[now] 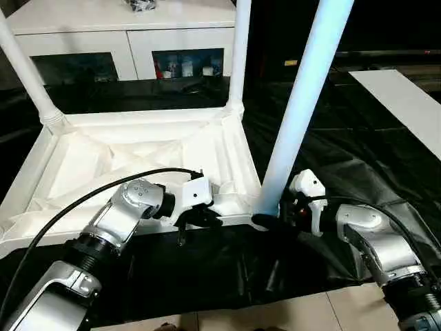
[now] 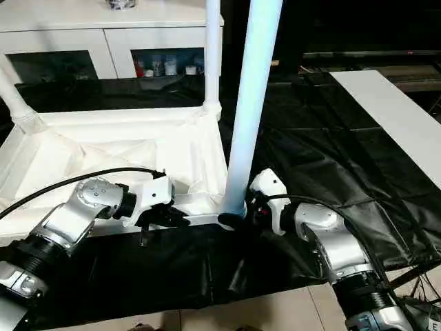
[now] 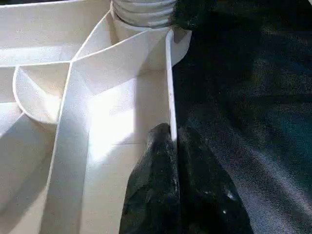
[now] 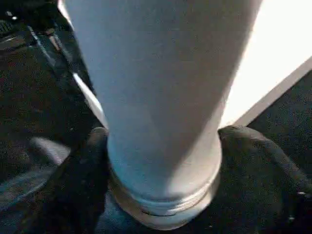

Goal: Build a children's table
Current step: Rotate leg to tighten

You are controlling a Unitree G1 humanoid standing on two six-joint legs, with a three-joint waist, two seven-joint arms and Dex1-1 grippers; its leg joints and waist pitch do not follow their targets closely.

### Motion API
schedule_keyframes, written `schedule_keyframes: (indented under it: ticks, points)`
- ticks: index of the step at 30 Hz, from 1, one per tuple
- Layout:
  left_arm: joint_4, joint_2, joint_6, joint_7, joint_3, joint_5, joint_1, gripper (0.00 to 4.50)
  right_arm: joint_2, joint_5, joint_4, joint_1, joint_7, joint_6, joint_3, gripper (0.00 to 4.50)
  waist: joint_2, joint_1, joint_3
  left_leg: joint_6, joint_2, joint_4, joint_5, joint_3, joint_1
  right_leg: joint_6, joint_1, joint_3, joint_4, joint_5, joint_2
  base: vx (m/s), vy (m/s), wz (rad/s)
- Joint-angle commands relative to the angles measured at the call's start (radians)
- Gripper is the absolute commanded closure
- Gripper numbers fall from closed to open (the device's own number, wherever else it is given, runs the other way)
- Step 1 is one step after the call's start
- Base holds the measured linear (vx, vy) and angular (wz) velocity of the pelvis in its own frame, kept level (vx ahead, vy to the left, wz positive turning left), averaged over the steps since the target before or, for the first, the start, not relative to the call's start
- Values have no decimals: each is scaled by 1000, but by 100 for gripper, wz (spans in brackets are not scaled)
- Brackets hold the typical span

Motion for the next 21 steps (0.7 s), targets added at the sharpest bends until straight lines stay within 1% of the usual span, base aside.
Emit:
schedule_keyframes:
  ticks: [1, 5, 7, 10, 12, 16, 18, 19, 20, 21]
  points:
    - [-15, 15, -9, -31, -19, 14, -17, 450, -8, 19, 16, -25, 8, 13, -19, 99, -8, 0, -65, 46, 58, -74, -248, -26, 16, -219, 43, 45, -59, -281, -59, 0, 0, 0]
    - [-14, 20, -10, -37, -18, 13, -13, 450, 0, 39, 19, -28, 18, 20, -28, 130, -7, -1, -65, 50, 57, -73, -250, -25, 17, -225, 43, 44, -59, -276, -58, 0, 0, 0]
    - [-15, 21, -9, -40, -19, 13, -12, 450, 2, 41, 20, -26, 23, 20, -30, 151, -6, -1, -65, 47, 57, -73, -252, -26, 17, -225, 44, 44, -60, -283, -58, 0, 0, 0]
    - [-14, 22, -8, -44, -20, 14, -12, 450, 6, 41, 24, -24, 30, 19, -35, 169, -6, -1, -65, 45, 58, -74, -252, -26, 18, -224, 44, 44, -60, -284, -58, 0, 0, 0]
    - [-15, 26, -5, -53, -23, 14, -10, 450, 9, 44, 24, -16, 34, 23, -40, 173, -4, -2, -66, 45, 56, -73, -248, -26, 17, -228, 44, 44, -59, -272, -57, 0, 0, 0]
    - [-18, 30, -2, -57, -25, 14, -7, 450, 10, 47, 26, -12, 27, 24, -41, 177, -5, -2, -67, 46, 56, -72, -244, -25, 18, -232, 45, 44, -57, -264, -57, 0, 0, 0]
    - [-19, 28, 0, -51, -22, 13, -5, 450, 21, 33, 45, -15, -14, 17, -48, 178, -4, -3, -67, 46, 56, -72, -244, -26, 18, -233, 44, 43, -57, -266, -57, 0, 0, 0]
    - [-16, 21, 1, -33, -21, 19, -5, 450, 38, 10, 74, -28, -75, 4, -58, 178, -4, -3, -66, 44, 56, -72, -249, -25, 18, -232, 44, 43, -58, -272, -57, 0, 0, 0]
    - [-13, 17, 1, -21, -21, 24, -5, 450, 51, -7, 95, -37, -118, -5, -65, 178, -3, -6, -64, 34, 56, -74, -263, -26, 18, -228, 41, 43, -60, -296, -58, 0, 0, 0]
    - [6, -10, 38, 42, -15, 43, -14, 450, 98, -34, 155, -64, -259, -6, -96, 178, -5, -13, -63, 20, 55, -76, -276, -29, 14, -218, 44, 41, -61, -327, -58, 0, 0, 0]
